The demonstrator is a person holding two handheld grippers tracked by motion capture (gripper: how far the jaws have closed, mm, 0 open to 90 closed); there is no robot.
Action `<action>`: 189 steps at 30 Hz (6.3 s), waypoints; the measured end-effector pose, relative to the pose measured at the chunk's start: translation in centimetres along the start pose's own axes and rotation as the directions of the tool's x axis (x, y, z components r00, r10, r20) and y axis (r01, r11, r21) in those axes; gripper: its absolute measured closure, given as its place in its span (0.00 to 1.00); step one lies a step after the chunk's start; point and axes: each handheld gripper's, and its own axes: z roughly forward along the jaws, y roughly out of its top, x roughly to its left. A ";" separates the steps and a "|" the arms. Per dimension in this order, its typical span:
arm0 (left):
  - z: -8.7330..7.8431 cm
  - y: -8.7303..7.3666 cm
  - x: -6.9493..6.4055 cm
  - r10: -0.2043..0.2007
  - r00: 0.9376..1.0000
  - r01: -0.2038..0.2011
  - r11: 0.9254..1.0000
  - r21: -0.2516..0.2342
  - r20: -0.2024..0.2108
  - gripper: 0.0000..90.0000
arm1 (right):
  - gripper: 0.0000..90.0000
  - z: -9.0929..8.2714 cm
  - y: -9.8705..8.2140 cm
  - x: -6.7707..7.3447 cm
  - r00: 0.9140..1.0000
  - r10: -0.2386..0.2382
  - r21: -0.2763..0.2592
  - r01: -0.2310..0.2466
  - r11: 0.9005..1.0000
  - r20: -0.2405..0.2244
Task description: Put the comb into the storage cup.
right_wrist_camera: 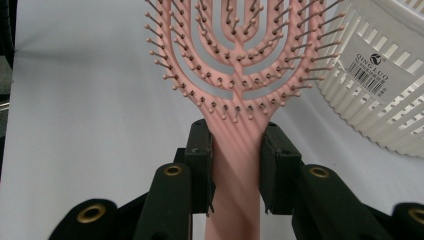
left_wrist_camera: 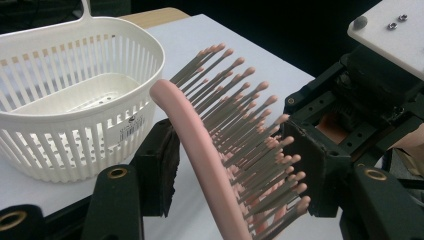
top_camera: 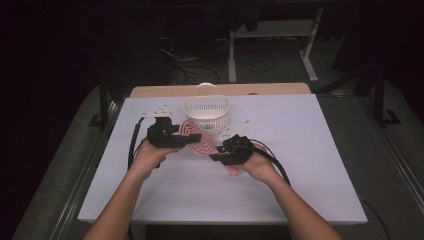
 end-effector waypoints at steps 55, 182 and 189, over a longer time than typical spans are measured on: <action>-0.2 0.3 -0.6 0.001 1.000 0.001 0.998 -0.065 0.024 0.72 | 0.68 0.5 0.0 0.2 0.999 0.020 -0.016 -0.019 1.000 0.046; -2.6 10.4 3.0 0.017 1.000 -0.023 0.971 -0.237 -0.024 0.73 | 0.02 -8.7 -14.0 -0.6 0.923 0.319 -0.146 -0.293 0.945 0.216; -2.1 11.0 3.8 0.015 0.999 -0.026 0.969 -0.247 -0.047 0.73 | 0.02 -8.7 -14.0 -0.5 0.923 0.319 -0.145 -0.293 0.945 0.215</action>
